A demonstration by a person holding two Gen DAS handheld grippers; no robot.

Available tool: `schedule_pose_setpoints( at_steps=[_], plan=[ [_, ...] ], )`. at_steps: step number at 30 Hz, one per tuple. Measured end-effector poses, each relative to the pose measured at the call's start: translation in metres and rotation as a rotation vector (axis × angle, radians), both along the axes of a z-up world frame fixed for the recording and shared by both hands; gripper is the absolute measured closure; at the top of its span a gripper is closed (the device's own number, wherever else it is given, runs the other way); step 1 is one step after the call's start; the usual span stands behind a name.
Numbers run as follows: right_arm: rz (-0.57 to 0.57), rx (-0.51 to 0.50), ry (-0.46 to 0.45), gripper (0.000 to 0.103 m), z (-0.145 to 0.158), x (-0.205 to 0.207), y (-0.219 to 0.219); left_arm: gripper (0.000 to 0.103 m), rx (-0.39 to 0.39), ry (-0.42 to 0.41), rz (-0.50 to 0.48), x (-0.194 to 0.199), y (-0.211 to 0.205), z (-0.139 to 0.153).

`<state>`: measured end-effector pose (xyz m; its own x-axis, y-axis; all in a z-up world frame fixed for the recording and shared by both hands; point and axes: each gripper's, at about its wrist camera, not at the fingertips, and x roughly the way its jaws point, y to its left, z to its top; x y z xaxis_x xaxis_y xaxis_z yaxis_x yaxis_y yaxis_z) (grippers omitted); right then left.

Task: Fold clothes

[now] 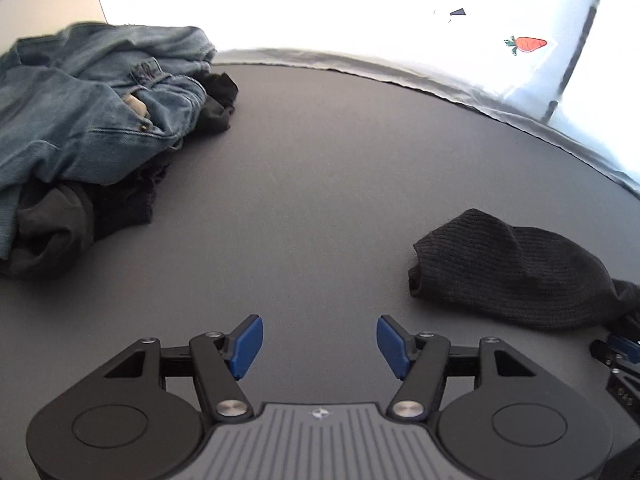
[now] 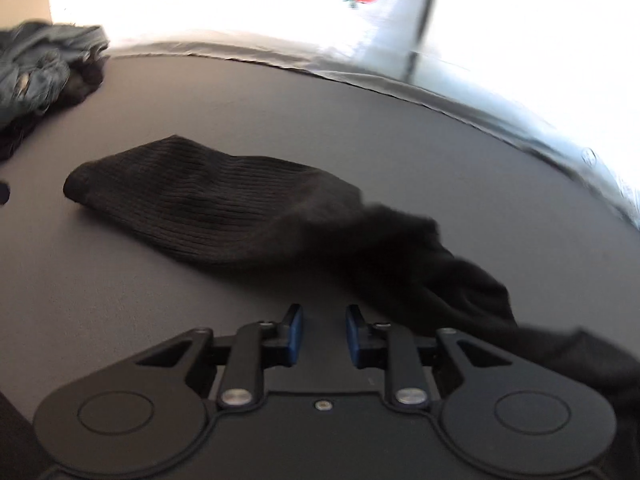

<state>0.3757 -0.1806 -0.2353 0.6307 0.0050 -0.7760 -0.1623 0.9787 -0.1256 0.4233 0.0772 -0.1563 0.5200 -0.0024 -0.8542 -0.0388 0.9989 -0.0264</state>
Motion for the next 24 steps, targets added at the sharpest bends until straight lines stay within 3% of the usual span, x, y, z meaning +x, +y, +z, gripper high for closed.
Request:
schedule_pose_setpoints(
  at_steps=[2, 7, 11, 14, 17, 19, 24],
  plan=[
    [0.063, -0.033, 0.001, 0.084, 0.0, 0.011, 0.01, 0.039, -0.002, 0.01, -0.013, 0.005, 0.0, -0.005],
    [0.166, 0.057, -0.095, 0.086, 0.029, 0.062, 0.001, 0.039, -0.021, 0.062, 0.004, 0.019, 0.004, -0.021],
    [-0.13, 0.2, -0.212, 0.086, 0.053, 0.132, -0.047, 0.039, -0.008, 0.071, 0.012, 0.027, 0.004, -0.029],
    [-0.36, 0.18, -0.256, 0.081, 0.059, 0.164, -0.078, 0.039, -0.01, 0.073, 0.022, 0.033, 0.0, -0.031],
    [-0.407, 0.161, -0.254, 0.077, 0.058, 0.159, -0.089, 0.039, -0.008, 0.072, 0.01, 0.037, -0.009, -0.032],
    [-0.398, 0.165, -0.238, 0.059, 0.051, 0.141, -0.088, 0.039, -0.006, 0.065, -0.02, 0.041, -0.018, -0.031],
    [-0.375, 0.053, -0.171, 0.053, 0.03, 0.078, -0.082, 0.038, -0.062, 0.039, -0.087, 0.064, -0.039, -0.027]
  ],
)
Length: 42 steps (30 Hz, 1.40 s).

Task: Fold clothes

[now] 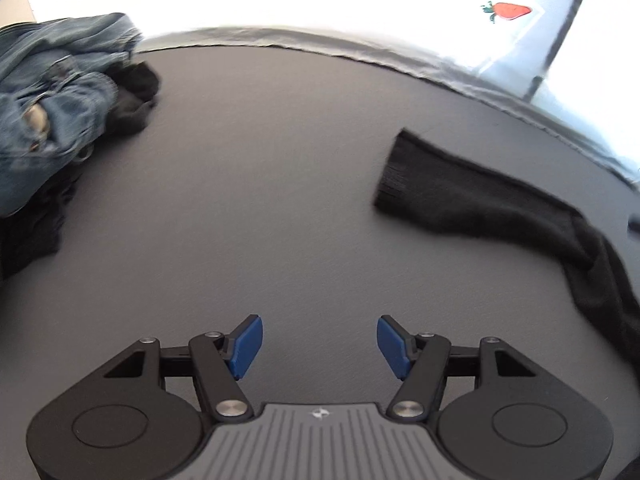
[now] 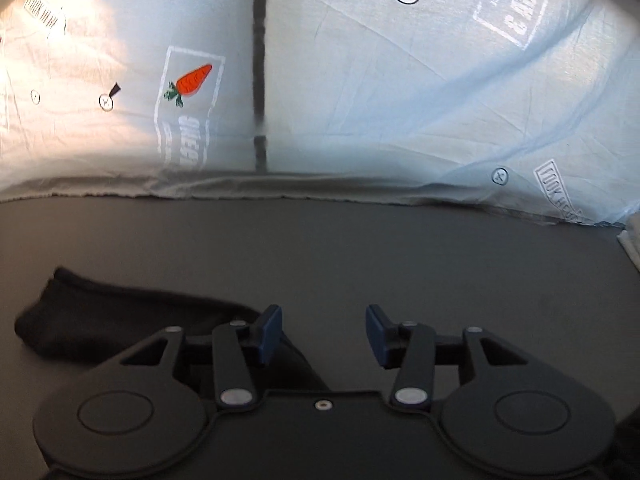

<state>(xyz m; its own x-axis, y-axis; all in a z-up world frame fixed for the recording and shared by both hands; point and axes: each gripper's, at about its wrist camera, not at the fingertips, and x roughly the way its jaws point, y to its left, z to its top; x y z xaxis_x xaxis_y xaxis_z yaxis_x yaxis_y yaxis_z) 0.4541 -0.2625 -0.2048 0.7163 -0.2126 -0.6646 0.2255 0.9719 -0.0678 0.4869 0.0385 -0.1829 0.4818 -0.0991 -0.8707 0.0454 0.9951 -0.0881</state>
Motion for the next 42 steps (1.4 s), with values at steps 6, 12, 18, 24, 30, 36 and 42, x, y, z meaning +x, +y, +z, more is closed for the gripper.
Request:
schedule_pose_setpoints(
  at_steps=[6, 12, 18, 24, 30, 36, 42],
  plan=[
    [-0.106, 0.025, 0.056, 0.05, 0.006, -0.053, -0.019, 0.032, -0.025, -0.066, -0.062, 0.048, -0.029, -0.002],
    [-0.229, 0.051, 0.083, 0.05, 0.009, -0.069, -0.043, 0.034, -0.045, -0.051, -0.043, 0.082, -0.049, -0.007],
    [-0.255, 0.076, 0.077, 0.053, 0.009, -0.067, -0.053, 0.096, 0.004, -0.063, 0.034, 0.095, -0.049, -0.004],
    [-0.257, 0.026, 0.056, 0.053, 0.019, -0.078, -0.053, 0.098, -0.021, -0.174, 0.094, 0.072, -0.025, 0.035],
    [-0.291, 0.005, -0.003, 0.053, 0.038, -0.102, -0.061, 0.098, -0.049, -0.296, 0.215, 0.028, 0.024, 0.094],
    [-0.322, 0.018, -0.018, 0.053, 0.043, -0.132, -0.065, 0.098, -0.044, -0.321, 0.306, -0.025, 0.064, 0.116],
    [-0.291, 0.2, 0.016, 0.062, 0.028, -0.159, -0.056, 0.098, -0.048, -0.195, 0.37, -0.064, 0.079, 0.087]
  ],
)
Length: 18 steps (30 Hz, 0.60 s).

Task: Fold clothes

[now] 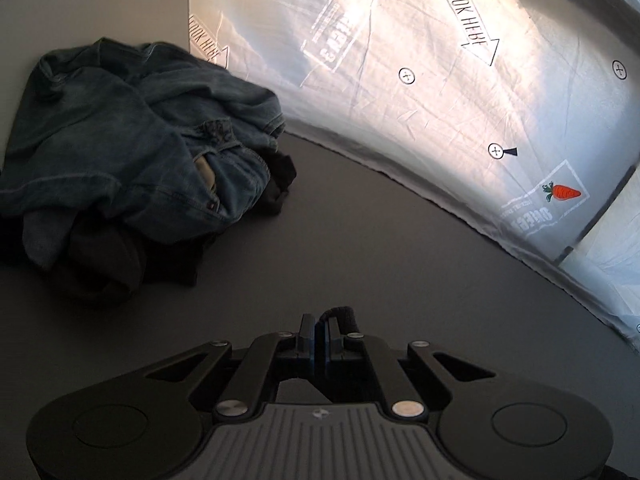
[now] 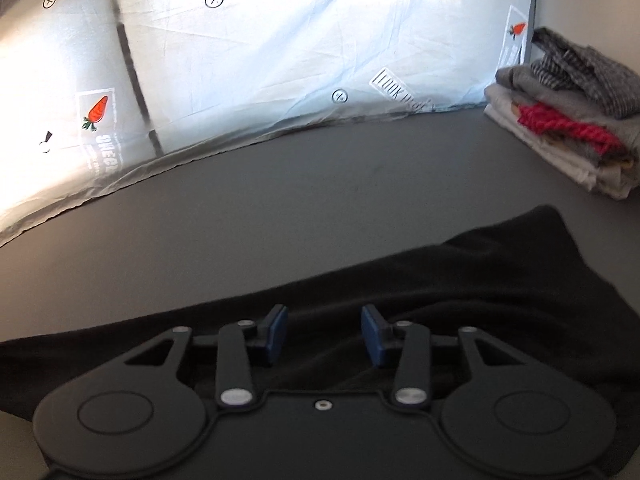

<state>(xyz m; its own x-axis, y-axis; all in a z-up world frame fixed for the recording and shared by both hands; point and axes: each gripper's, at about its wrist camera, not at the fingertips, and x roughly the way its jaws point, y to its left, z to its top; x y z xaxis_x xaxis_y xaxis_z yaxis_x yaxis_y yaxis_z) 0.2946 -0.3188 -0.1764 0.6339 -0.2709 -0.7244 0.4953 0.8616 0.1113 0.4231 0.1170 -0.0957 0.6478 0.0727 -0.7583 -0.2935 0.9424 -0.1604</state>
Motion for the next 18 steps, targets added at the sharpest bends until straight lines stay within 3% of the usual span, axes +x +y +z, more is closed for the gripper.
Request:
schedule_pose_setpoints(
  at_steps=[5, 12, 15, 18],
  plan=[
    [0.104, 0.011, 0.065, 0.063, -0.011, 0.01, 0.025, 0.098, -0.01, 0.045, 0.033, -0.005, 0.011, -0.008],
    [0.227, -0.079, 0.077, 0.063, -0.005, 0.028, 0.048, 0.095, -0.056, 0.008, 0.045, 0.028, 0.016, 0.002],
    [0.249, -0.078, 0.091, 0.063, -0.006, 0.031, 0.052, 0.093, 0.009, -0.051, 0.05, 0.043, 0.013, 0.006],
    [0.263, -0.083, 0.112, 0.063, -0.01, 0.034, 0.054, 0.084, 0.073, -0.08, 0.014, 0.053, 0.01, 0.009]
  ],
)
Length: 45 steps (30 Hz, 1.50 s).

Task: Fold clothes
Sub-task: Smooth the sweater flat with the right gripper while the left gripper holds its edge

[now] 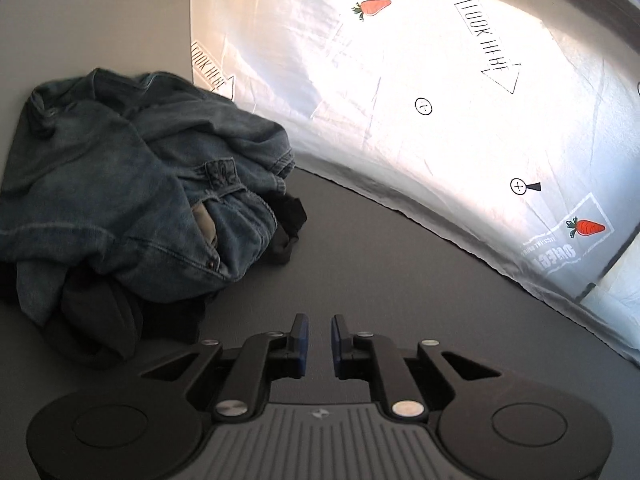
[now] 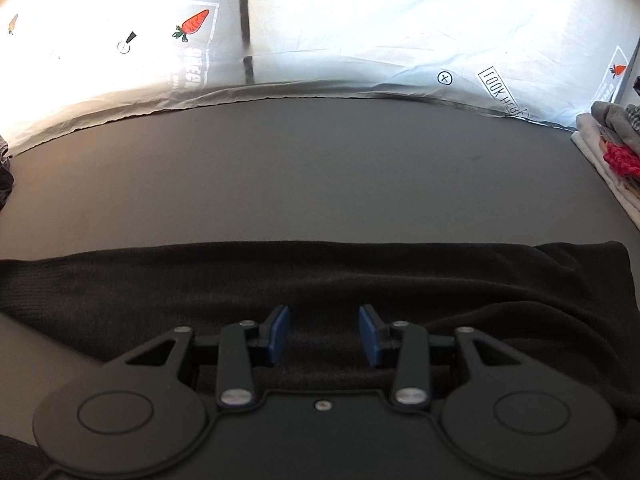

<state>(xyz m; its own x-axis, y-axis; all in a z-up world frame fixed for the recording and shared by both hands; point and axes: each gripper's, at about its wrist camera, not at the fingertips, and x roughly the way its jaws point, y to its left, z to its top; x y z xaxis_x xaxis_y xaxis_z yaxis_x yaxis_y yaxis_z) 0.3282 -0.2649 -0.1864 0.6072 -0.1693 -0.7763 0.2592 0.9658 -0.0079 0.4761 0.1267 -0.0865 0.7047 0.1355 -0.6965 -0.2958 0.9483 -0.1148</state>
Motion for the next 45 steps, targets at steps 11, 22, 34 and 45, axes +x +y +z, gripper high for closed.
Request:
schedule_pose_setpoints(
  at_steps=[11, 22, 34, 45],
  plan=[
    [0.06, -0.01, 0.089, 0.057, -0.025, 0.014, 0.019, 0.057, -0.02, 0.231, -0.092, -0.022, 0.004, -0.07],
    [0.02, 0.03, 0.079, 0.032, -0.033, 0.017, 0.009, 0.056, -0.132, 0.29, -0.094, -0.014, -0.008, -0.105],
    [0.008, 0.045, 0.074, 0.032, -0.036, 0.012, 0.006, 0.1, -0.115, 0.21, -0.062, -0.024, -0.006, -0.021],
    [0.034, 0.029, 0.039, 0.026, -0.04, 0.009, 0.005, 0.075, -0.103, 0.234, -0.078, 0.033, -0.03, -0.049]
  ],
)
